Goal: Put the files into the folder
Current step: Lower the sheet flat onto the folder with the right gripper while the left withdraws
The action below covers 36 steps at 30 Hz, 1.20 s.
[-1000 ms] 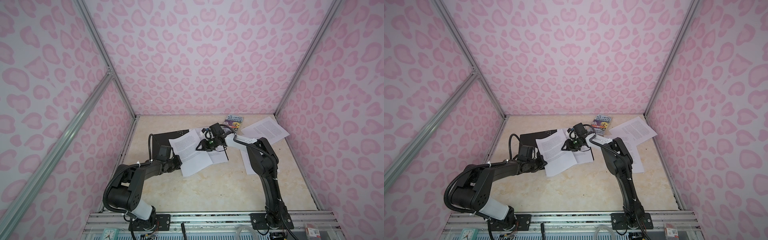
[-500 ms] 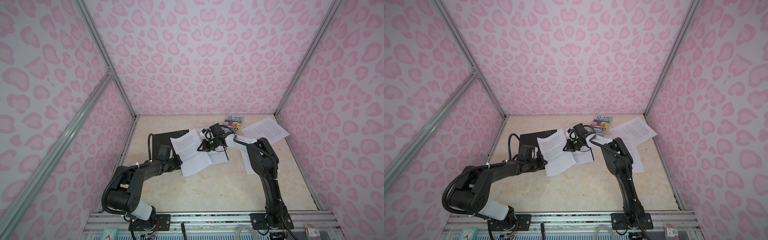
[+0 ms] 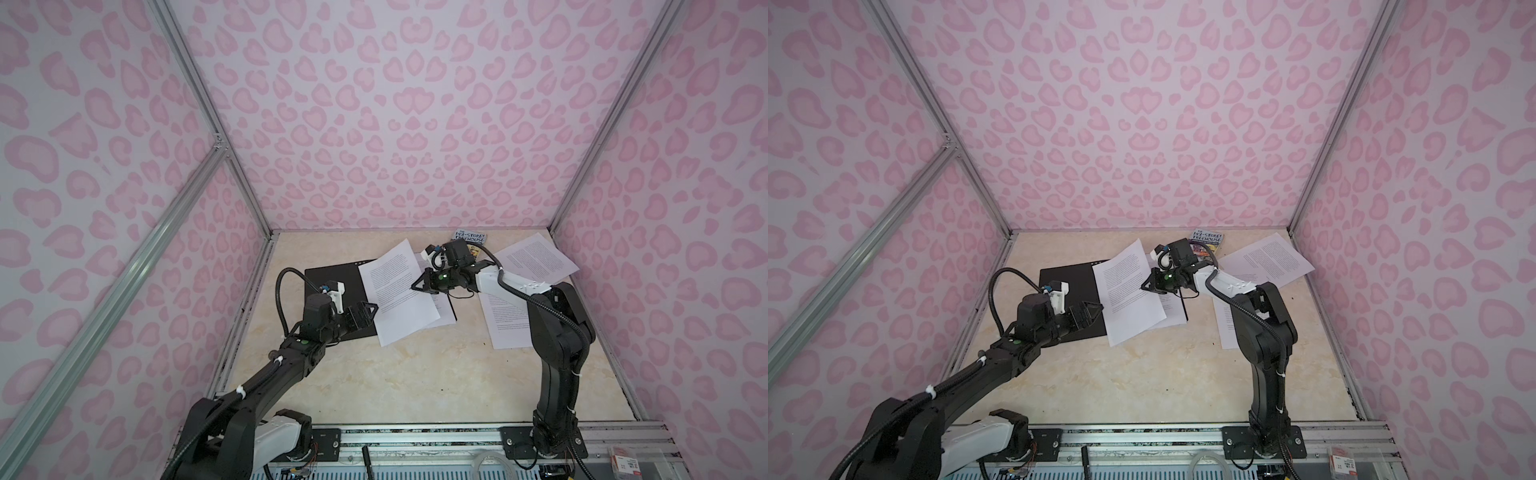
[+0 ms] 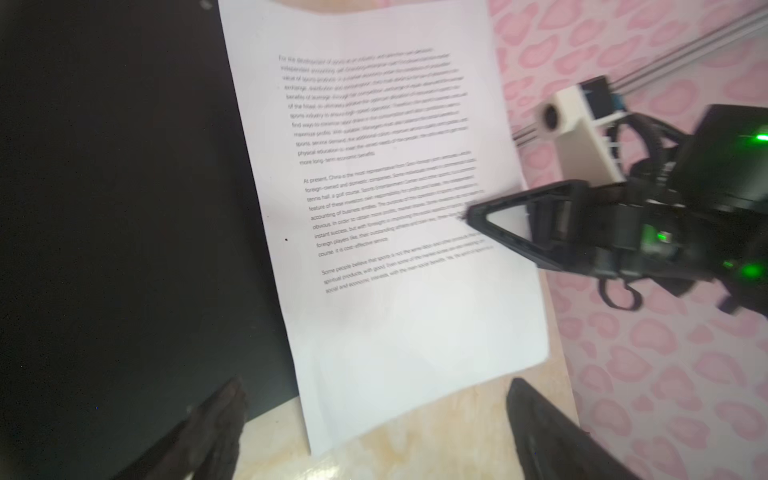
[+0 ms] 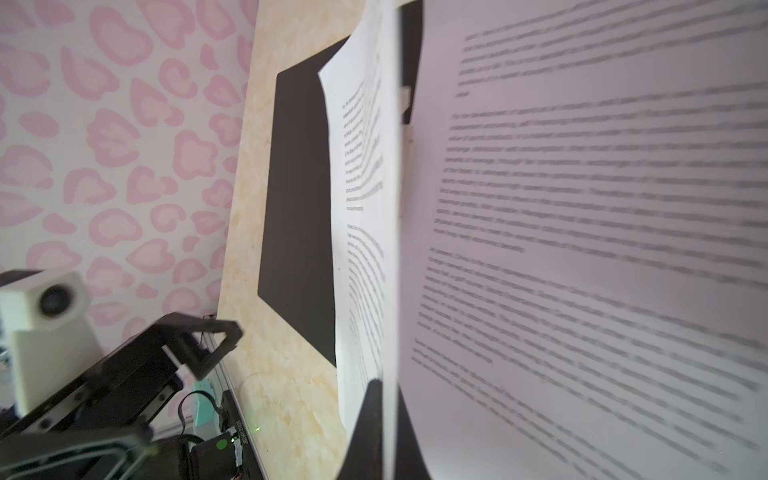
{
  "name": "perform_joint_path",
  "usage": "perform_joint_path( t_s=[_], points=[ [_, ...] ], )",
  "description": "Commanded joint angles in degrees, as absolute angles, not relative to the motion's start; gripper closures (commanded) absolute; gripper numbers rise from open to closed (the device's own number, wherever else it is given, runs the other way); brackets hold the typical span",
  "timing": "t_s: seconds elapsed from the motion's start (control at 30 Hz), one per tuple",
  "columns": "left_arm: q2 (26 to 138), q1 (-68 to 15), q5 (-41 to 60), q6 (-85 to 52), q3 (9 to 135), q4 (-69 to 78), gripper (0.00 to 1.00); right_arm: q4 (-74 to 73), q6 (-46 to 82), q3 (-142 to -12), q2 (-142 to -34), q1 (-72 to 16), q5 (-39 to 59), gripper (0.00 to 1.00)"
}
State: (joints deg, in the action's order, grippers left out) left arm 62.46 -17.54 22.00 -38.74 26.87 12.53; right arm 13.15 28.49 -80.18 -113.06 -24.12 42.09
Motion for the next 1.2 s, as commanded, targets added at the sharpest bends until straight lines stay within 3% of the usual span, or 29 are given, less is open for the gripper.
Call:
perform_joint_path(
  t_s=[0.0, 0.23, 1.17],
  points=[
    [54.71, -19.7, 20.94, -34.66, 24.26, 19.78, 0.03, 13.79, 27.81, -78.83, -112.33, -21.0, 40.24, 1.0],
    [44.89, -22.8, 18.46, -31.56, 20.17, 23.27, 0.03, 20.25, 22.69, -80.9, -114.48, -17.08, 36.93, 1.0],
    [50.78, -23.07, 20.48, -31.55, 22.14, 23.29, 0.03, 24.26, 20.56, -89.21, -120.74, -19.96, 37.53, 1.0]
  ],
)
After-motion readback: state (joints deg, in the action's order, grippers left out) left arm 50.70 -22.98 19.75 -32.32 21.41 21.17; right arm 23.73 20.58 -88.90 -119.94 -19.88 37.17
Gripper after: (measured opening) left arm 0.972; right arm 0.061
